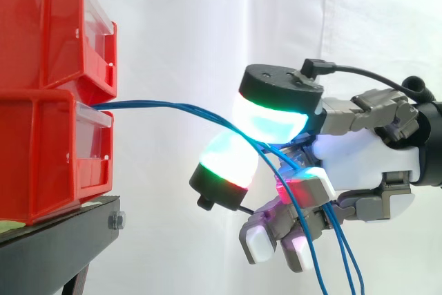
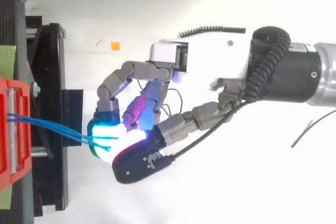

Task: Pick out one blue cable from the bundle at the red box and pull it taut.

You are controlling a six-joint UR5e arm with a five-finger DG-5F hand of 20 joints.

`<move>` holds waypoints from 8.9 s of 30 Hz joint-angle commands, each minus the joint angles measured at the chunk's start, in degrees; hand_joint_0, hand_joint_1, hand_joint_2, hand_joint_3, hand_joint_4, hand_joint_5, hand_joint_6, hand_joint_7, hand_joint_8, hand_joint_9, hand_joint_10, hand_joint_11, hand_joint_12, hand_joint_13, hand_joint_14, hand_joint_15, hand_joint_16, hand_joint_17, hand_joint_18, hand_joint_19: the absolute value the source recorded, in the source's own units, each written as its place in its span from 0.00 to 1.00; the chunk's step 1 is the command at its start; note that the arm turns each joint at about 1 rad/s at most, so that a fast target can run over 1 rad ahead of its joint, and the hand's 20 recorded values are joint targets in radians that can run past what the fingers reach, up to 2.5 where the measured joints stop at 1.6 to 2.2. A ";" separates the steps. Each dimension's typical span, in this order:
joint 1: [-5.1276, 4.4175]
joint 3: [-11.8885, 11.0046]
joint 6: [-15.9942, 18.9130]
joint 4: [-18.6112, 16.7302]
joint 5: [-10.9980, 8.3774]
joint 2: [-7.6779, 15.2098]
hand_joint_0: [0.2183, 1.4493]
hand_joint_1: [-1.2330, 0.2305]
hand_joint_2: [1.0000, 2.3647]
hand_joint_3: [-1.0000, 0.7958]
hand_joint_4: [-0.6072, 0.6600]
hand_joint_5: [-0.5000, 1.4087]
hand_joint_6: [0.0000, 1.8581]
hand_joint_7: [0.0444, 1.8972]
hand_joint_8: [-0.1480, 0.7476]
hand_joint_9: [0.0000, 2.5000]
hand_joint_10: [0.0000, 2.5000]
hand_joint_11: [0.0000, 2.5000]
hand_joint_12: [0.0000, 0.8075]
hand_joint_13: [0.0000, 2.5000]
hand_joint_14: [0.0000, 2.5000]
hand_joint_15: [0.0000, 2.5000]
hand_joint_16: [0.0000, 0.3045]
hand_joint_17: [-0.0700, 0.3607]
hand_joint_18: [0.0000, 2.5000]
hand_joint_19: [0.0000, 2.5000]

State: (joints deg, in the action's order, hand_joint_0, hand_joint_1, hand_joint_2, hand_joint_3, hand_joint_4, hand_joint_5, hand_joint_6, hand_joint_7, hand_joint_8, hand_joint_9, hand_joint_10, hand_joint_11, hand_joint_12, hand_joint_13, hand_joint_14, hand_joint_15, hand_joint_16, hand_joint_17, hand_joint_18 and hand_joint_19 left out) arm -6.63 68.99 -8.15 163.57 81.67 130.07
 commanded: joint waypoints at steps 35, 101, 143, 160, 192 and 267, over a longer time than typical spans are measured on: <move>-0.05 0.00 -0.02 -0.09 -0.02 0.01 0.23 0.60 0.00 0.28 0.54 0.22 0.45 0.42 0.53 0.56 0.01 0.28 0.53 0.38 0.01 0.20 0.20 0.48 0.37 0.31; -0.40 0.00 -0.11 -0.09 -0.02 0.01 0.44 0.20 0.00 0.28 0.34 0.23 0.50 0.53 0.47 0.61 0.01 0.38 0.45 0.40 0.01 0.22 0.16 0.41 0.36 0.29; -0.49 -0.09 -0.11 -0.09 -0.02 0.01 0.25 0.35 0.00 0.28 0.45 0.22 0.45 0.45 0.46 0.56 0.01 0.34 0.50 0.32 0.01 0.21 0.18 0.45 0.27 0.32; -0.49 -0.09 -0.11 -0.36 0.06 -0.08 0.31 0.31 0.00 0.28 0.52 0.23 0.46 0.47 0.47 0.57 0.01 0.35 0.48 0.33 0.01 0.21 0.17 0.43 0.28 0.32; -0.57 -0.53 -0.73 -0.89 -0.02 -0.08 0.34 0.34 0.01 0.37 0.50 0.23 0.45 0.47 0.48 0.57 0.01 0.33 0.48 0.36 0.01 0.21 0.17 0.43 0.31 0.31; -0.66 -0.88 -6.09 2.63 1.12 -3.24 0.44 0.21 0.00 0.28 0.39 0.23 0.50 0.46 0.47 0.59 0.01 0.36 0.46 0.38 0.01 0.22 0.16 0.42 0.33 0.31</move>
State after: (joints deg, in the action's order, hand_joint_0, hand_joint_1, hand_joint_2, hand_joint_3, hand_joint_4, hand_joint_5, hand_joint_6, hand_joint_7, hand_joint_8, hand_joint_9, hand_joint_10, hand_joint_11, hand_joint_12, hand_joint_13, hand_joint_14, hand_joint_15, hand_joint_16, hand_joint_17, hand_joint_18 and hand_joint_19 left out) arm -7.29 68.09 -12.54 164.29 82.86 128.36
